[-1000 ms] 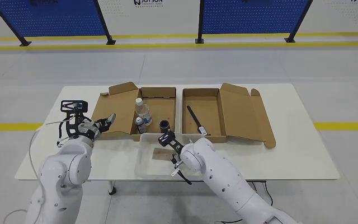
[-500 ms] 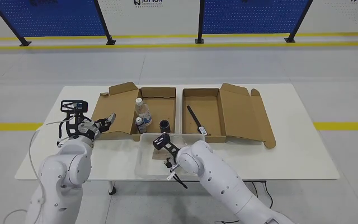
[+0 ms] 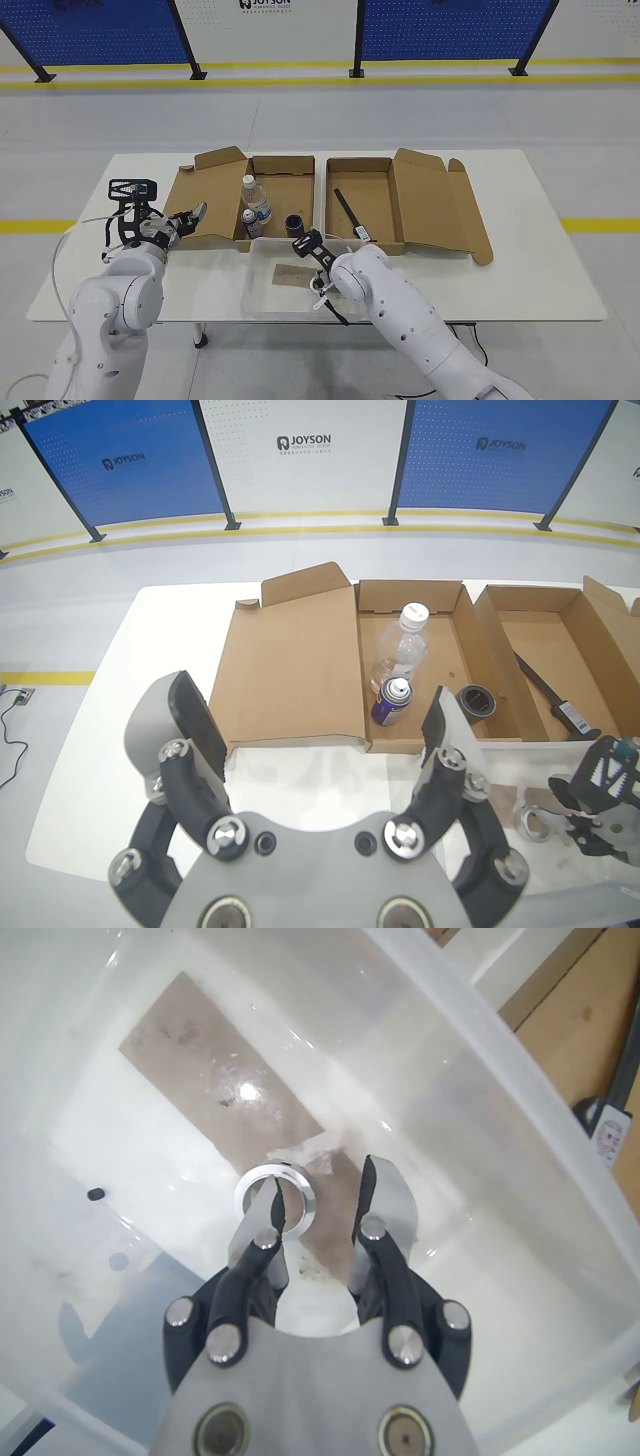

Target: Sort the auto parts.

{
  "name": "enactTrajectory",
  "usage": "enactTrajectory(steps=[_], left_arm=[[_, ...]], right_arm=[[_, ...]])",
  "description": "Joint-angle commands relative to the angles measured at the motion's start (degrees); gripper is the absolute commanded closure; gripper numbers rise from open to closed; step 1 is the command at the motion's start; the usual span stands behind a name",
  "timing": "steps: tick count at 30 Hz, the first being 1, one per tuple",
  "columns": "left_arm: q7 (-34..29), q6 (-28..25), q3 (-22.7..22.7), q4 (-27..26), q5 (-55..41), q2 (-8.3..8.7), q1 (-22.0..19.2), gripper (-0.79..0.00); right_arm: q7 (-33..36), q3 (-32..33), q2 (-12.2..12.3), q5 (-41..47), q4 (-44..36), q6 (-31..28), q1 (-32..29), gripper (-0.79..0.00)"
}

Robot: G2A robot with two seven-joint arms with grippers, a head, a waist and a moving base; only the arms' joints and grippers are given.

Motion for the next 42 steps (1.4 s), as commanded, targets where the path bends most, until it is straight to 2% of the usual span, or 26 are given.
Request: enactTrajectory(steps=[1,21,28,30,31,32,37,42], left_arm=[[0.0,0.0,0.0,0.0,0.0,0.0,0.0,-0.785],[0.0,0.0,0.0,0.0,0.0,0.0,0.0,-0.785],[0.0,0.0,0.0,0.0,0.0,0.0,0.0,-0.785],[0.0,0.0,0.0,0.0,0.0,0.0,0.0,-0.785],[0.0,0.0,0.0,0.0,0.0,0.0,0.0,-0.785],[0.0,0.0,0.0,0.0,0.0,0.0,0.0,-0.785],[0.0,0.0,0.0,0.0,0.0,0.0,0.0,-0.785],[0.0,0.0,0.0,0.0,0.0,0.0,0.0,-0.785]], right_arm=[[-0.01,-0.08,-0.03,0.02,0.16,-0.12,-0.13,-0.314],[0.63,-1.74,-0.98,1.09,4.32,-2.74,1.79,-0.283],[1.48,-2.36,-1.46,2.13,6.21,-3.95,3.05,-0.206],[1.52,-2.45,-1.56,2.33,6.5,-4.13,3.28,-0.114],[1.59,-2.5,-1.6,2.35,6.67,-4.18,3.37,-0.031],[1.51,-2.51,-1.64,2.43,6.75,-4.15,3.45,0.0],[1.13,-1.93,-1.66,2.75,5.88,-3.73,3.82,0.0],[0.75,0.37,-1.11,3.04,1.25,-2.03,2.92,0.0]])
